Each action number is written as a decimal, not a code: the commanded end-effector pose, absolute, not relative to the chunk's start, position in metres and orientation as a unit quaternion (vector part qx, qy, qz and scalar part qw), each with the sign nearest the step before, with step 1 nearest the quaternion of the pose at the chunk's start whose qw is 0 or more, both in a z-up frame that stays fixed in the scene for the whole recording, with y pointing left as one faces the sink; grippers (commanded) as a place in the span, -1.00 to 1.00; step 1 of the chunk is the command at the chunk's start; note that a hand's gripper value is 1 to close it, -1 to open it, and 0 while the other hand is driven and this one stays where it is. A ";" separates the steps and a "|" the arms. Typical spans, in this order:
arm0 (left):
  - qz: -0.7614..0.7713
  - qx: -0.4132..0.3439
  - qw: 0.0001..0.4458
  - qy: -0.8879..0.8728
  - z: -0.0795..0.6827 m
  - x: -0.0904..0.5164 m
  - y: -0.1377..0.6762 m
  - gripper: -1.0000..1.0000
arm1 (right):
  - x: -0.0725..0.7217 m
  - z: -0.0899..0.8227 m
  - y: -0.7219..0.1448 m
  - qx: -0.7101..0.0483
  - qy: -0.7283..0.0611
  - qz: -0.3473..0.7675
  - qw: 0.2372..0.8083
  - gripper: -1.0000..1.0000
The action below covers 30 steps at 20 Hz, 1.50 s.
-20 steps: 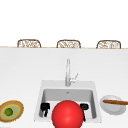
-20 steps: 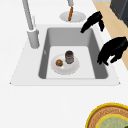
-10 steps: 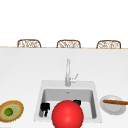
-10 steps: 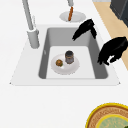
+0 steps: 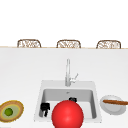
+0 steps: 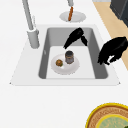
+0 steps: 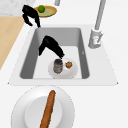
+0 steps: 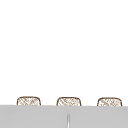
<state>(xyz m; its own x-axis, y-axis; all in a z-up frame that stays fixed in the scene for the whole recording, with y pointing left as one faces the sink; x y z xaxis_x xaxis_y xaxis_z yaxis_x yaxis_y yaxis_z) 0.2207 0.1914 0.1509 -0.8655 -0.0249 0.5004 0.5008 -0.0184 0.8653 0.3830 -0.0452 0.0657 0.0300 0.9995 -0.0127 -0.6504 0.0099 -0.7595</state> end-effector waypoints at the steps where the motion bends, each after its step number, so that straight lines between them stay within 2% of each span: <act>1: -0.691 -0.176 0.190 -0.674 0.151 0.221 0.191 0.00 | 0.407 0.050 -0.045 -0.292 -0.245 0.653 0.654 -1.00; 6: -0.691 -0.176 0.190 -0.674 0.151 0.221 0.191 0.00 | 0.430 0.036 -0.043 -0.277 -0.208 0.660 0.666 -1.00; 9: -0.691 -0.176 0.190 -0.674 0.151 0.221 0.191 0.00 | 0.433 0.025 -0.042 -0.290 -0.216 0.653 0.666 -1.00; 30: -0.691 -0.176 0.190 -0.674 0.151 0.221 0.191 0.00 | 0.468 -0.032 -0.036 -0.247 -0.183 0.670 0.676 -1.00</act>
<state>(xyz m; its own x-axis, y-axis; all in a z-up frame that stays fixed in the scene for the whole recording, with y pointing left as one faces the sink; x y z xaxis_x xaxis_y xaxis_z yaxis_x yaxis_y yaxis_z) 0.2208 0.1914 0.1509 -0.8657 -0.0252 0.5000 0.5005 -0.0180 0.8656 0.4678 -0.0372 -0.0249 0.0377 0.9968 -0.0710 -0.7935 -0.0133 -0.6084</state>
